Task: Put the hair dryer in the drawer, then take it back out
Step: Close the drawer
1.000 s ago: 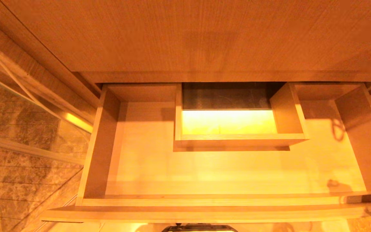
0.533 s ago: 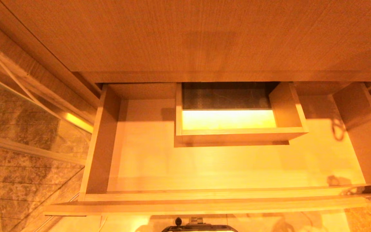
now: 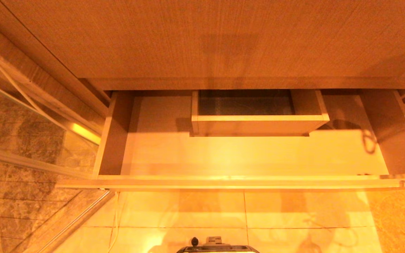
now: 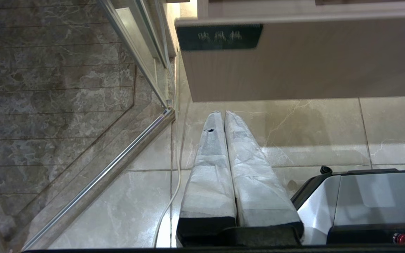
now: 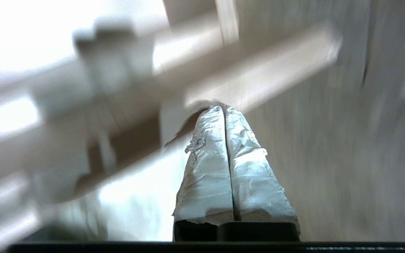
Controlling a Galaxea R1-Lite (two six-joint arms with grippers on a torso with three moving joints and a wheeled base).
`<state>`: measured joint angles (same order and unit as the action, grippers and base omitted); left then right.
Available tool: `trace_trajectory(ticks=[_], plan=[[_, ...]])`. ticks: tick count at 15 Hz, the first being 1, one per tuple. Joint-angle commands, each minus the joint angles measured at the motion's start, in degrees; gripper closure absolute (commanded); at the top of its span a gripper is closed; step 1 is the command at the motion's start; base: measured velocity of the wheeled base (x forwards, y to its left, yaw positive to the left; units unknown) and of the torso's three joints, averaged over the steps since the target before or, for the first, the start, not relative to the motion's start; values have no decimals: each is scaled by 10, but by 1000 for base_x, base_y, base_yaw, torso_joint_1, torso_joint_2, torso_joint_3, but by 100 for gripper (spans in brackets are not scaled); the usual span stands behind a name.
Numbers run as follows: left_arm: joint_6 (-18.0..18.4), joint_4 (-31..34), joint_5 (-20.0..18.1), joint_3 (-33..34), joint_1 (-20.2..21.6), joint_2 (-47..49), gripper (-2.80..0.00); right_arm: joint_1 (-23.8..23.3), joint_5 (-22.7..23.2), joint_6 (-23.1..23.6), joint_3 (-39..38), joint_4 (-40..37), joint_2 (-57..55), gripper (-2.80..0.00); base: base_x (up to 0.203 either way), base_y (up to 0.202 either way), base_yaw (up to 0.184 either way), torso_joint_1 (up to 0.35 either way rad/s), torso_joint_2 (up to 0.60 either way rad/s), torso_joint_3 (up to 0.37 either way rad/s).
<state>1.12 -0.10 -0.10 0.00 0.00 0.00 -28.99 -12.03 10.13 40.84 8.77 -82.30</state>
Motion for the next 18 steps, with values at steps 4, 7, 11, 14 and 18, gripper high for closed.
trace_trajectory(ticks=[4, 7, 11, 14, 18], plan=[[0, 0, 0, 1, 0, 0, 0, 14, 4, 6, 14, 128, -1, 0, 0, 0, 0, 0, 0, 0], [0, 0, 0, 1, 0, 0, 0, 13, 7, 15, 9, 104, 16, 0, 0, 0, 0, 0, 0, 0], [0, 0, 0, 1, 0, 0, 0, 9, 5, 39, -30, 35, 53, 0, 0, 0, 0, 0, 0, 0], [0, 0, 0, 1, 0, 0, 0, 8, 1, 38, -47, -64, 49, 0, 0, 0, 0, 0, 0, 0], [0, 0, 0, 1, 0, 0, 0, 7, 0, 34, -57, -92, 1, 0, 0, 0, 0, 0, 0, 0]])
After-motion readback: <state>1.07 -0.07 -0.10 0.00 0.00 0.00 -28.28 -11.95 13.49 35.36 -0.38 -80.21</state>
